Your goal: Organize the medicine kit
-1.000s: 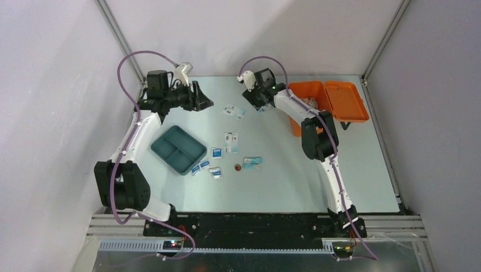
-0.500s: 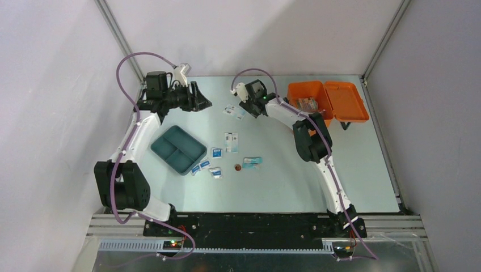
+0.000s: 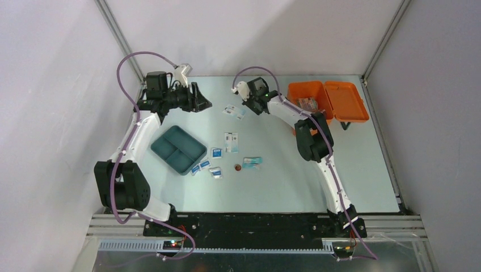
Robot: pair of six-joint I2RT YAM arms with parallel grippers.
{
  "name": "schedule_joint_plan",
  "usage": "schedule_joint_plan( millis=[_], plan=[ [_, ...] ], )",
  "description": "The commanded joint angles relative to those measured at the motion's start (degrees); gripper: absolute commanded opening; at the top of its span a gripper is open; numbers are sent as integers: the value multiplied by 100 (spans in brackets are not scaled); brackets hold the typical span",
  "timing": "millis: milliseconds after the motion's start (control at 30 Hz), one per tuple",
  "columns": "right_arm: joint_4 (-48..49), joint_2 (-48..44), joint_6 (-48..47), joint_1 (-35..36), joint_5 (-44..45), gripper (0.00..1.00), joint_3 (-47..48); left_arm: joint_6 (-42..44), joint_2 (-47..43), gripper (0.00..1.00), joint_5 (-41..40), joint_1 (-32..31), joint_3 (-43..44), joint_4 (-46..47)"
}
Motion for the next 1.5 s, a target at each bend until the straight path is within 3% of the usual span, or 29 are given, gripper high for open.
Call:
schedule_joint_plan(
  millis=[0, 133, 300, 467, 733, 1000, 1200, 1467],
  plan=[
    [-624, -1028, -103, -134, -2106, 0, 471, 834, -89, 58, 582, -11, 123, 77],
    [-1364, -1732, -485, -317, -4007, 0, 616, 1967, -172, 60, 1262, -47, 221, 81],
    [-1467, -2556, -957, -474, -5148, 0, 39, 3329, -174, 64, 1948, -181, 366, 83],
    [-1568, -2776, -1273, -445, -5353, 0, 100, 4389, -108, 73, 2115, -509, 380, 84],
    [-1796, -2660, -1622, -350, -5424, 0, 570, 4892, 385, 78, 1692, -1149, 788, 78],
    [-1809, -2760, -1638, -250, -5477, 0, 564, 5099, 558, 79, 1624, -1275, 820, 74],
    [-1655, -2743, -1461, -247, -5514, 0, 655, 5017, 799, 70, 1598, -1327, 915, 75],
    [-1612, -2739, -1332, -253, -5531, 0, 649, 4827, 1161, 34, 1465, -1320, 1234, 73]
  ],
)
